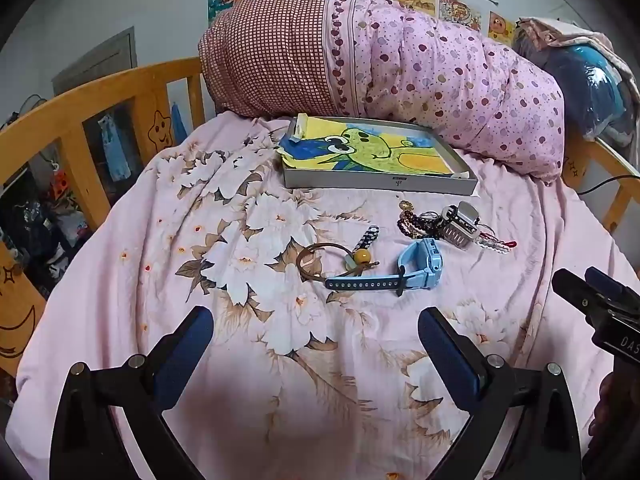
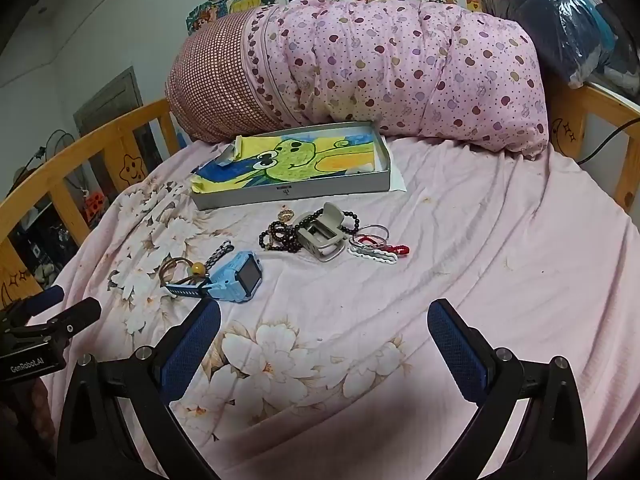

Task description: Organize jewelry

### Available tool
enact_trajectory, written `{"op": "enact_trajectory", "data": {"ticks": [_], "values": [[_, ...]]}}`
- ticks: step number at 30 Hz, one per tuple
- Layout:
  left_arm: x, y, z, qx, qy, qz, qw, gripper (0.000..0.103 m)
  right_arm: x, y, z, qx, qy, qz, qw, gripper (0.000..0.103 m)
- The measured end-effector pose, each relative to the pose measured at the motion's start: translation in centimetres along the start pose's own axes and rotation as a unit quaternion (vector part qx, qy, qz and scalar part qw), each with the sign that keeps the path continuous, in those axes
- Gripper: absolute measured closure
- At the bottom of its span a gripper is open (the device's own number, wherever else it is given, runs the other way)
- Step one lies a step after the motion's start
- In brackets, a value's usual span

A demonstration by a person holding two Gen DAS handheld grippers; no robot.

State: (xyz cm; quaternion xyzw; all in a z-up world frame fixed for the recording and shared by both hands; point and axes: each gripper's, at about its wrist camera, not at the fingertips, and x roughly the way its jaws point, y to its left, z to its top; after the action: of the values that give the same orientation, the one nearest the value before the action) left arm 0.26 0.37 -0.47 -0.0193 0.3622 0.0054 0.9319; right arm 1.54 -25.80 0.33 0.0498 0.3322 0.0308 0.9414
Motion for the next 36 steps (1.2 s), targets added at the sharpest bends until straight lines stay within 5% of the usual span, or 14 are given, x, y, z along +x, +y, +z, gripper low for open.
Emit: {"op": "enact_trajectory", "data": {"ticks": [36], "values": [[-0.11, -0.23, -0.35, -0.002, 0.002, -0.002, 1.0, 0.0, 0.09, -0.3, 0.01, 0.005, 0.0, 0.0, 1.0, 0.001]]}}
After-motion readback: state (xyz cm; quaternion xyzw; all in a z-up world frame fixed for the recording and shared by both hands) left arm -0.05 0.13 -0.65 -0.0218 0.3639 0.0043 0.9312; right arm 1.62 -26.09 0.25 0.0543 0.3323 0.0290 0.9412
